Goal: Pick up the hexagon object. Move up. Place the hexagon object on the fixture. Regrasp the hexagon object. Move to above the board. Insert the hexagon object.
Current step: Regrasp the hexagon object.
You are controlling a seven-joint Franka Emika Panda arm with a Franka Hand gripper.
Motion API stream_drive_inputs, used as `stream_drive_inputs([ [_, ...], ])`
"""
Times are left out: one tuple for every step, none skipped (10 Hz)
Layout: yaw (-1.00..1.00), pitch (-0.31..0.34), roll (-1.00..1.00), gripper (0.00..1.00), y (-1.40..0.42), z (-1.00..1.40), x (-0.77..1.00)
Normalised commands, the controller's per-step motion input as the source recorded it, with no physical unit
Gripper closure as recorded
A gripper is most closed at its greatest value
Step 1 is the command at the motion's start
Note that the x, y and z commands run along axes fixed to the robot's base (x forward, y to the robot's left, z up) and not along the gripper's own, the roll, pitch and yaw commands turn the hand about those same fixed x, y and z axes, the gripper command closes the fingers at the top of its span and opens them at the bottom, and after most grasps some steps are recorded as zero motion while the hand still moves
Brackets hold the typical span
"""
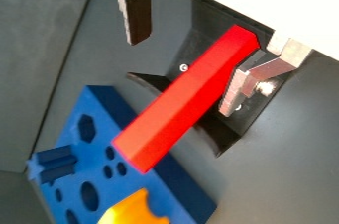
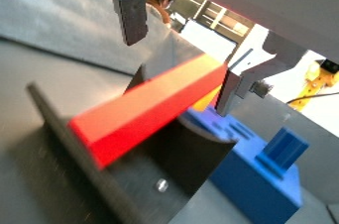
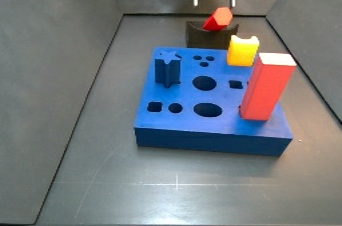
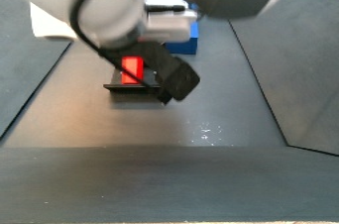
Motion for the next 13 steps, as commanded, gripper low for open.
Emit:
stream_drive_inputs([
  [-0.01, 0.076, 0.05, 0.00, 0.00, 0.82, -0.03],
  [-0.02, 0.082, 0.05, 0.00, 0.01, 0.62, -0.02],
  [-0.03, 0.086, 0.06, 0.00, 0.00, 0.46, -0.02],
  [-0.04, 0.075, 0.06, 0.00, 0.00, 0.26, -0.02],
  [0.02, 0.071, 1.00, 0.00, -1.00, 0.77, 0.00],
  [0.02, 0.066, 1.00, 0.00, -1.00, 0.71, 0.00],
  [0.02, 0.061, 1.00, 0.00, -1.00, 0.69, -0.01],
  [0.02, 0.051, 1.00, 0.00, -1.00, 0.63, -0.04],
  [0.02, 0.047, 1.00, 0.00, -1.00, 0.56, -0.05],
  [0.02, 0.045, 1.00, 0.00, -1.00, 0.44, -0.05],
  [0.02, 0.042, 1.00, 0.00, -1.00, 0.35, -0.04],
  [0.02, 0.039, 1.00, 0.00, -0.90, 0.25, -0.04],
  [0.02, 0.037, 1.00, 0.00, -0.78, 0.19, -0.04],
])
